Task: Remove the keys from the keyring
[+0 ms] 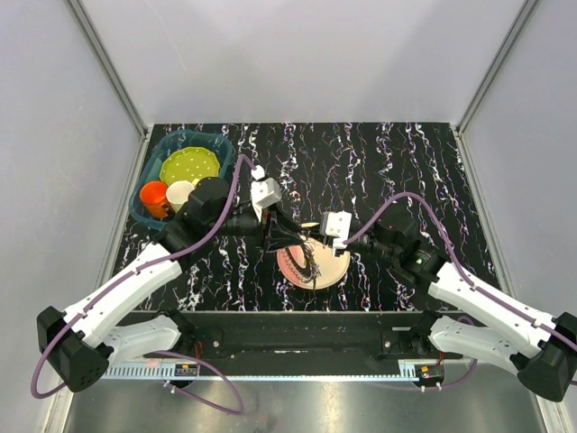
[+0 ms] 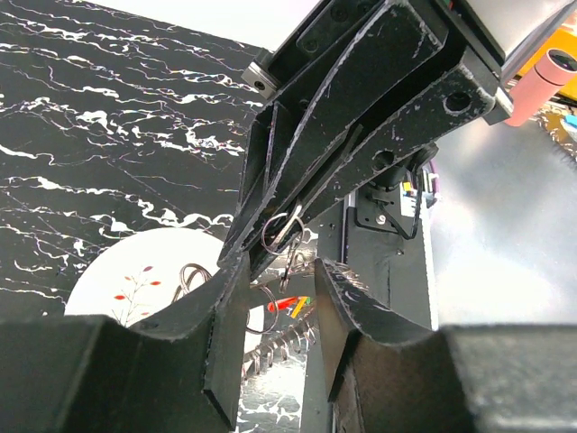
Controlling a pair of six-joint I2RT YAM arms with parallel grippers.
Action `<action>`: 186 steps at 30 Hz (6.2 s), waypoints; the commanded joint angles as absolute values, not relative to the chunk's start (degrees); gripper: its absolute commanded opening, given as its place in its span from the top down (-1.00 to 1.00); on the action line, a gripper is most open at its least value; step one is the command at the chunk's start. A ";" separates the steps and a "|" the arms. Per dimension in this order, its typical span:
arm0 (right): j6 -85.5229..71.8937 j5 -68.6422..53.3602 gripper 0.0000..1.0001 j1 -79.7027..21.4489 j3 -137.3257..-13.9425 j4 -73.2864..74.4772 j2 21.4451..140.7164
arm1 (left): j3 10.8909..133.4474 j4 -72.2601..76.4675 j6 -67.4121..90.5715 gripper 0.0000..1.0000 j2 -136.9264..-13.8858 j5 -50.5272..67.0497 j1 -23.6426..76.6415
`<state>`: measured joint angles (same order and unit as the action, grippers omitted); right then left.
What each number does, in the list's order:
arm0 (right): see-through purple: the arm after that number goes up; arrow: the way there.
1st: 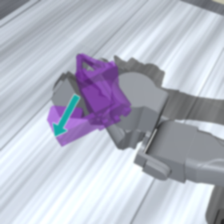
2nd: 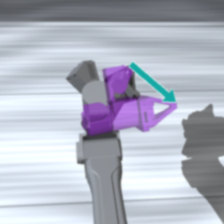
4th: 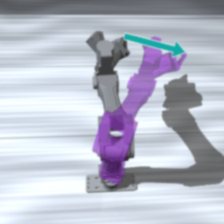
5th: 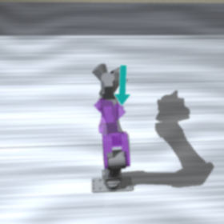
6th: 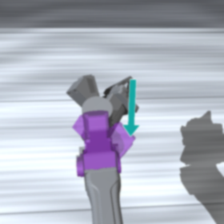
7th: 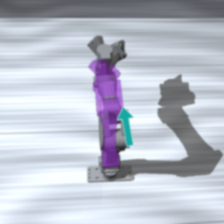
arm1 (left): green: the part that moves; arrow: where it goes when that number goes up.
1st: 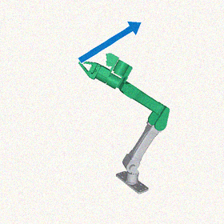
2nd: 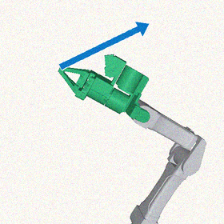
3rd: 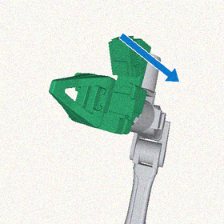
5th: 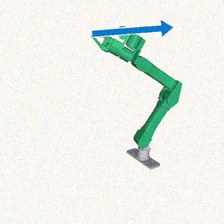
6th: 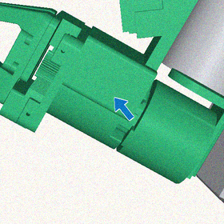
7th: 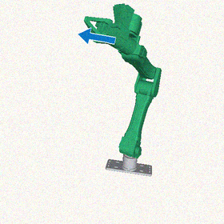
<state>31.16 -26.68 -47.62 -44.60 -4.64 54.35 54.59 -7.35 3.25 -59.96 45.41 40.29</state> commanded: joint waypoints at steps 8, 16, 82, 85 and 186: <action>30.58 -27.16 1.00 -47.90 -45.35 -12.75 53.53 | 55.63 -7.20 2.90 0.47 -58.97 54.23 41.49; 31.29 -26.10 1.00 -47.90 -45.35 -11.78 53.17 | 56.86 -15.11 -1.31 0.45 -57.66 51.33 41.48; 28.39 -29.97 1.00 -47.90 -43.86 -14.06 54.75 | 58.01 -12.57 -0.53 0.24 -55.37 45.09 41.40; 28.39 -29.88 1.00 -47.90 -43.77 -14.33 54.76 | 57.75 -12.39 -0.18 0.24 -55.81 46.23 41.48; -5.98 -27.43 0.75 -47.99 -60.03 7.99 62.32 | 48.87 -9.40 -13.45 1.00 -53.79 23.12 47.29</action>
<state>-3.51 -22.94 -47.48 -56.10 11.92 64.14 48.62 -10.17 -11.57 -53.39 24.73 46.57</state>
